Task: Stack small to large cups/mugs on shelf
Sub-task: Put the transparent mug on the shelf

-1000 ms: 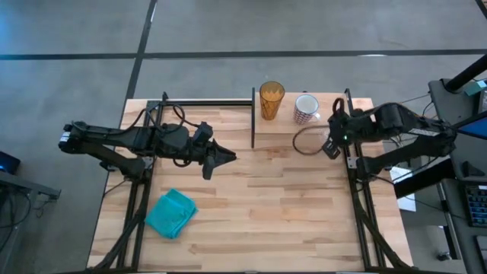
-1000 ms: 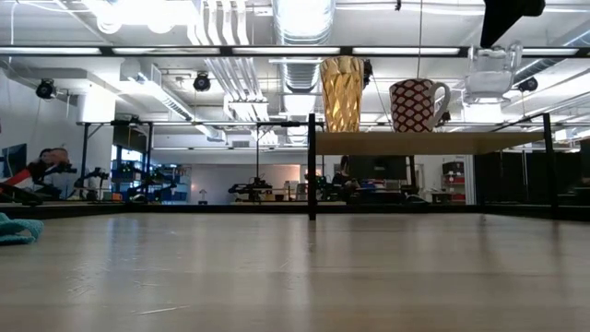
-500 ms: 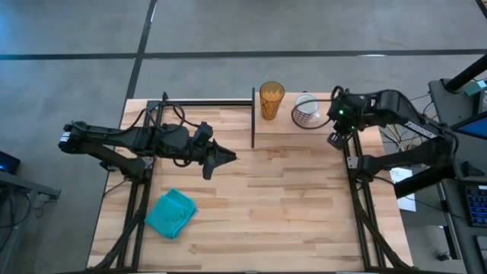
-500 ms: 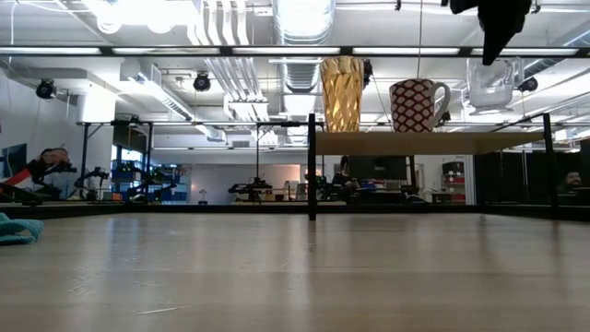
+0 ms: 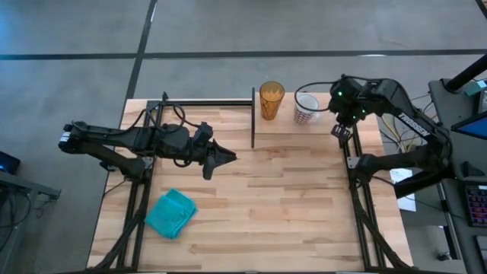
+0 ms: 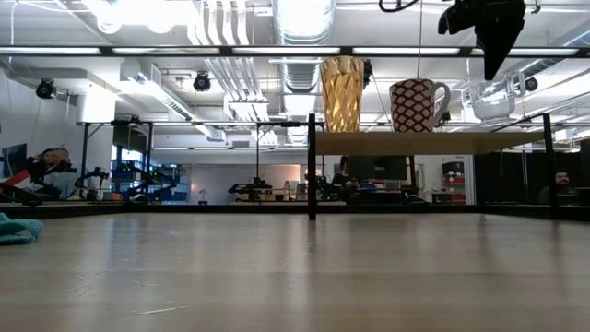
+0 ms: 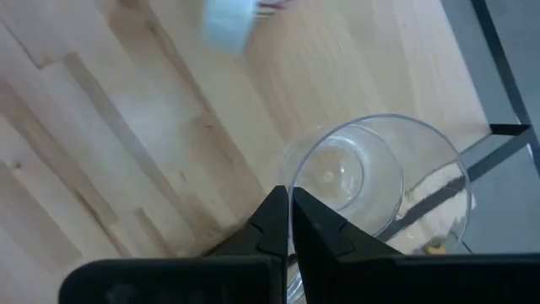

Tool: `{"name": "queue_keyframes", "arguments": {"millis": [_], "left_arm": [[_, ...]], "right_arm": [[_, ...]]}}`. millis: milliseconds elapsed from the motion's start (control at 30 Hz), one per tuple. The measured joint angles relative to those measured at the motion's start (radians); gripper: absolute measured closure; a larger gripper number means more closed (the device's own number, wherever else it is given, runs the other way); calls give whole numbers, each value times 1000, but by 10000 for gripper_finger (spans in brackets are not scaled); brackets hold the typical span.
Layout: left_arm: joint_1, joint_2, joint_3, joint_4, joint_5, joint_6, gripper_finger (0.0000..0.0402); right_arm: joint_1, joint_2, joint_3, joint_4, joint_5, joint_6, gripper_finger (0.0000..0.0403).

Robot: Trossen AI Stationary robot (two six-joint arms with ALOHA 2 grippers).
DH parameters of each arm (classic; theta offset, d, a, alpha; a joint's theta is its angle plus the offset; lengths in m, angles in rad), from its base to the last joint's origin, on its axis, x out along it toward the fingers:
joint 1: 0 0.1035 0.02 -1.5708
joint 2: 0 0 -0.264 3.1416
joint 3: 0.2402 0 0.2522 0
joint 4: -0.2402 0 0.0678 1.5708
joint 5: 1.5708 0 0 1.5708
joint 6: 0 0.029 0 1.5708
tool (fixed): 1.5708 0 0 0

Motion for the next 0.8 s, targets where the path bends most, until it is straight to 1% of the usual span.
{"name": "queue_keyframes", "arguments": {"millis": [133, 267, 567, 800], "left_arm": [[0, 0, 0, 0, -9, 7, 345], [0, 0, -1, 0, -21, 9, 345], [0, 0, -2, 0, -23, 10, 345], [0, 0, -3, 0, -23, 10, 345]], "right_arm": [[-27, 17, 0, 1, 0, -33, 395], [-47, 37, 0, 10, -52, -70, 395], [-107, 70, 0, 89, -48, -124, 395], [-152, 88, -14, 86, -80, -134, 395]]}}
